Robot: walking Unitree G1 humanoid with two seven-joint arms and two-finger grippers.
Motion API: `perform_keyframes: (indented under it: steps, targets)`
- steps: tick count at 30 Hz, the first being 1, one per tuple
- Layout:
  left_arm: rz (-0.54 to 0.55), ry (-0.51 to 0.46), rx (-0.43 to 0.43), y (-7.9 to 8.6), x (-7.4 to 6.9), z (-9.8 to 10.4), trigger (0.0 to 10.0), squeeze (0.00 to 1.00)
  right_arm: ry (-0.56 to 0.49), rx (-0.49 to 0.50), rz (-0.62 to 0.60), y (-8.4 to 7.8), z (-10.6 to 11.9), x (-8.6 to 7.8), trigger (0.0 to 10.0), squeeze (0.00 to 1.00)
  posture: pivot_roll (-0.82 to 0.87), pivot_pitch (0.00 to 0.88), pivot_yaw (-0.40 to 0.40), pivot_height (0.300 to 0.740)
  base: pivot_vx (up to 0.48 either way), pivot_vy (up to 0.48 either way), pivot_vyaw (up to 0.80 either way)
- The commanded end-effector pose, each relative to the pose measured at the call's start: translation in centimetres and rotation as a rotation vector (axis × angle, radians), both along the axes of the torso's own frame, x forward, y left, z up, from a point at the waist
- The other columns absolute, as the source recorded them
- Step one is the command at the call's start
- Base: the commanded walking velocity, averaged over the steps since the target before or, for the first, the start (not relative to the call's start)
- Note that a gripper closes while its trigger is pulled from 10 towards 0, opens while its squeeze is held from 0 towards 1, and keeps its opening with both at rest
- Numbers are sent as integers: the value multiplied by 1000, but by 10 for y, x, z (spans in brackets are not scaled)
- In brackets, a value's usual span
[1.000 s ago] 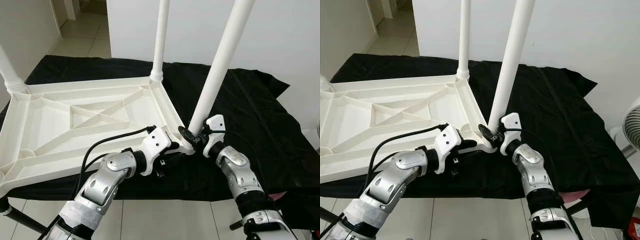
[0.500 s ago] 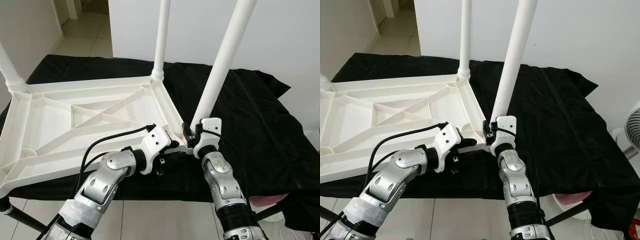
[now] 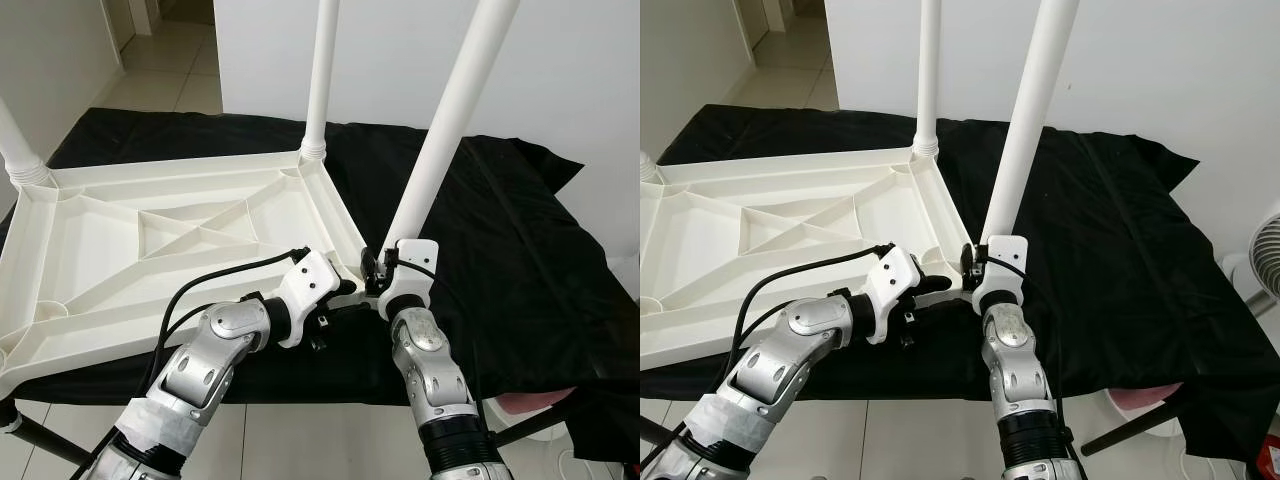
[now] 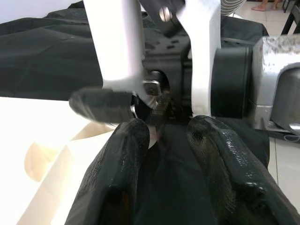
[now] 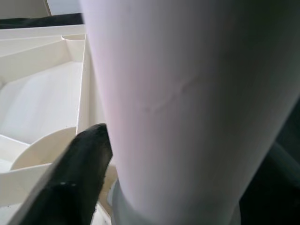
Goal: Building children table
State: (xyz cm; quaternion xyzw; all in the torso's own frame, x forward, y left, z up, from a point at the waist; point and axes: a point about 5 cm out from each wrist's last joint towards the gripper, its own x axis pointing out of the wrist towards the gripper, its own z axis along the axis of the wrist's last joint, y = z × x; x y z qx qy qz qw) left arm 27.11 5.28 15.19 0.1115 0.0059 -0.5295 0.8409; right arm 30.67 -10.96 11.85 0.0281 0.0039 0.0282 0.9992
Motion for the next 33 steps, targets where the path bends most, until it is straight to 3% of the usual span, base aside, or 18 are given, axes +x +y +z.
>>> perform_keyframes:
  steps: [1, 9, 10, 11, 12, 16, 27, 28, 29, 30, 31, 32, 33]
  targets:
    - [-9, 0, -6, -1, 2, 2, 10000, 0, 5, 4, 24, -4, -2, 0, 10000, 1000, 10, 0, -76, 740, 0, 0, 0]
    - [-6, -1, -8, -2, 1, 1, 10000, 0, -42, -59, 190, -25, 3, 9, 10000, 1000, 14, 0, -81, 740, 0, 0, 0]
    - [-6, -1, -9, -3, 1, 1, 10000, 0, -38, -61, 230, -28, 4, 10, 10000, 455, 12, 0, -82, 740, 0, 0, 0]
    - [-6, -1, -9, -3, 1, 1, 10000, 0, -38, -61, 230, -28, 4, 10, 10000, 455, 12, 0, -82, 740, 0, 0, 0]
    - [-7, -1, -9, -3, 1, 1, 10000, 0, -42, -82, 286, -30, 5, 12, 10000, 0, 13, 0, -82, 740, 0, 0, 0]
    - [-8, -5, -9, -3, 2, 1, 10000, 0, -57, -176, 464, -35, 8, 17, 10000, 0, 19, 0, -82, 740, 0, 0, 0]
    - [-5, -13, -7, -3, 2, 3, 10000, 0, -59, -251, 599, -42, 13, 32, 10000, 0, 33, 0, -90, 740, 0, 0, 0]
    - [-5, -13, -8, -3, 2, 3, 10000, 0, -48, -253, 638, -42, 12, 32, 8941, 0, 35, 0, -92, 740, 0, 0, 0]
    - [-5, -13, -8, -3, 2, 3, 10000, 0, -48, -253, 638, -42, 12, 32, 8941, 0, 35, 0, -92, 740, 0, 0, 0]
    - [-5, -14, -10, -4, 1, 3, 10000, 0, -38, -256, 669, -42, 11, 33, 4353, 0, 36, 0, -94, 740, 0, 0, 0]
    - [-5, -14, -10, -4, 1, 3, 10000, 0, -38, -256, 669, -42, 11, 33, 4353, 0, 36, 0, -94, 740, 0, 0, 0]
    - [-5, -15, -11, -5, 1, 3, 10000, 0, -28, -257, 689, -42, 9, 34, 510, 0, 37, 0, -95, 740, 0, 0, 0]
    - [-6, -16, -13, -5, 1, 3, 10000, 0, -21, -255, 713, -43, 7, 34, 0, 0, 40, 0, -97, 740, 0, 0, 0]
